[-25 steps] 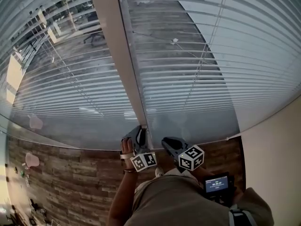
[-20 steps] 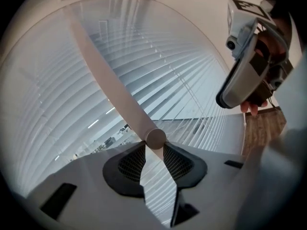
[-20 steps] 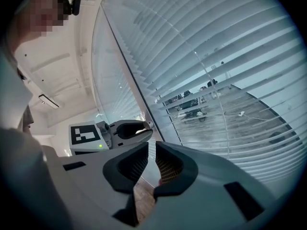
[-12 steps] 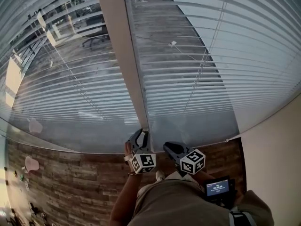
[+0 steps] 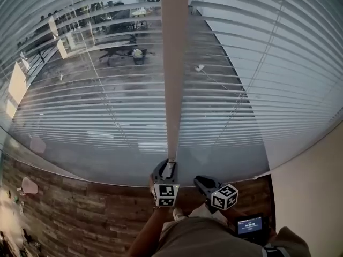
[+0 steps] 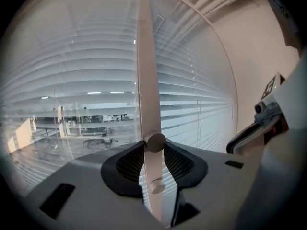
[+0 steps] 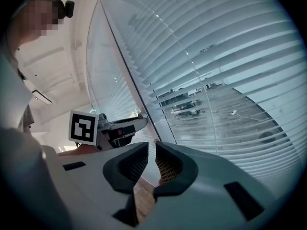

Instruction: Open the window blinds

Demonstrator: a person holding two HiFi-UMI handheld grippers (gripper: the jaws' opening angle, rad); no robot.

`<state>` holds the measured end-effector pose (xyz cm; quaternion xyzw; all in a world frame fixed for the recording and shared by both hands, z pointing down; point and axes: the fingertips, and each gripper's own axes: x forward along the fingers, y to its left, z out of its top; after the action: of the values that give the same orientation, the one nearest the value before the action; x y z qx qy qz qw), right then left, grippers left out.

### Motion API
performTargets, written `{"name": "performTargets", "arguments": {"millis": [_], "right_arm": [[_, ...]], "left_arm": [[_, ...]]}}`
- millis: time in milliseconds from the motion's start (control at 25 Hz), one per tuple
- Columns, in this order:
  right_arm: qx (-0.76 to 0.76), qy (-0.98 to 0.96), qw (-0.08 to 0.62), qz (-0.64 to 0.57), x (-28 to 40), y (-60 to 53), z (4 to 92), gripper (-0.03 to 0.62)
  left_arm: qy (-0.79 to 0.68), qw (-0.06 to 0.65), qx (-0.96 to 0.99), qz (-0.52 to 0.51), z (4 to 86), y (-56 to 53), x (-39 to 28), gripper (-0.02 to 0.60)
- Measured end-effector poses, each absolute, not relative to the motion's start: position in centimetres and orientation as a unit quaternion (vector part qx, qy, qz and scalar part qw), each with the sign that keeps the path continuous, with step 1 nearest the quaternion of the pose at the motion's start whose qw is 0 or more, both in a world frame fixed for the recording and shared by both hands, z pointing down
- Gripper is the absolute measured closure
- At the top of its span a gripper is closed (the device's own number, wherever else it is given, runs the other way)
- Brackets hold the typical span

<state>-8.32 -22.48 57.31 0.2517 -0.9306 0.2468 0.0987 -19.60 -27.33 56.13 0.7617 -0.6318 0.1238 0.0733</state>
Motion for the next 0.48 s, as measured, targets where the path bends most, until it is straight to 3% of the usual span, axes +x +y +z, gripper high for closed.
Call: {"name": "performTargets", "arguments": {"millis": [480], "right_arm": [[0.25, -0.933, 0.107, 0.237, -7.8, -22.3, 54.4, 0.542]], "left_arm": [[-0.635, 0.127, 0.761, 0.052, 52.2, -27.7, -18.9, 0.436]]}}
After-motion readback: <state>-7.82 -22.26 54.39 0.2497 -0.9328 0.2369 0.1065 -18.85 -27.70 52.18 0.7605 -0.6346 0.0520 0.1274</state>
